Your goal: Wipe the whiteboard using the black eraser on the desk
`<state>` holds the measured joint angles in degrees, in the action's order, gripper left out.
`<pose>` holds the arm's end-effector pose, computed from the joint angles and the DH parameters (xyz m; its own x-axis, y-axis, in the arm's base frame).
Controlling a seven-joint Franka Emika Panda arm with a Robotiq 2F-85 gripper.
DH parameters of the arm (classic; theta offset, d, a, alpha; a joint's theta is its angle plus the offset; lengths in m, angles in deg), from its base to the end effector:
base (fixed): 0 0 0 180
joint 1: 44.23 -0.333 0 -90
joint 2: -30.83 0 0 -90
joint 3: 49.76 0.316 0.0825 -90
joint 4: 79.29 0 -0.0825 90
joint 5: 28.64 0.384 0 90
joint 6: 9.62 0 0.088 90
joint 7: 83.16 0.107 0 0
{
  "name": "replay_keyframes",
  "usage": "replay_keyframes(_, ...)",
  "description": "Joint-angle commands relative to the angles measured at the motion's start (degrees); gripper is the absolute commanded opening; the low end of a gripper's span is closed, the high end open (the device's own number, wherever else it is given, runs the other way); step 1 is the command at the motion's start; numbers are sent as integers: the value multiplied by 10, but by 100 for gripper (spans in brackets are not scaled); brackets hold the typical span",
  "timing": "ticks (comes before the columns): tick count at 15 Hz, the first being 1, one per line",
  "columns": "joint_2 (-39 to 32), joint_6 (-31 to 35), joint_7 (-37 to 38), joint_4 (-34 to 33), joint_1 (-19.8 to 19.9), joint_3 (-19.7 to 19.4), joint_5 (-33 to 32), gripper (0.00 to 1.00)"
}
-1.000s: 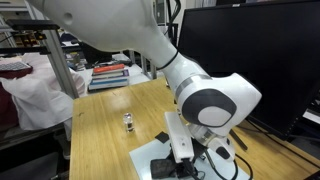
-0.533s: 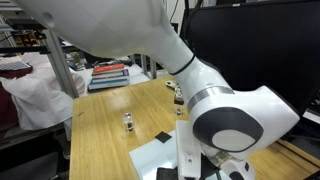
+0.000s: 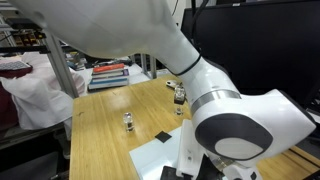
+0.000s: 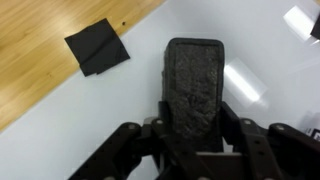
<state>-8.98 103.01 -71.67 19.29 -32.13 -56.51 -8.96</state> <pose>0.5932 -0.1755 0.1595 0.6766 -0.5772 -0.4572 -0.6721 -0.7378 -0.0632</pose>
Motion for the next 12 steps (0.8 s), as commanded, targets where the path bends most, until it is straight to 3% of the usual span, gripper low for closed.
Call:
replay_keyframes(1, -6, 51, 23, -10, -1, 3, 25, 26)
replay_keyframes(5, -26, 77, 28, -50, 4, 14, 41, 26)
replay_keyframes(12, -78, 53, 16, -121, 17, 35, 69, 26)
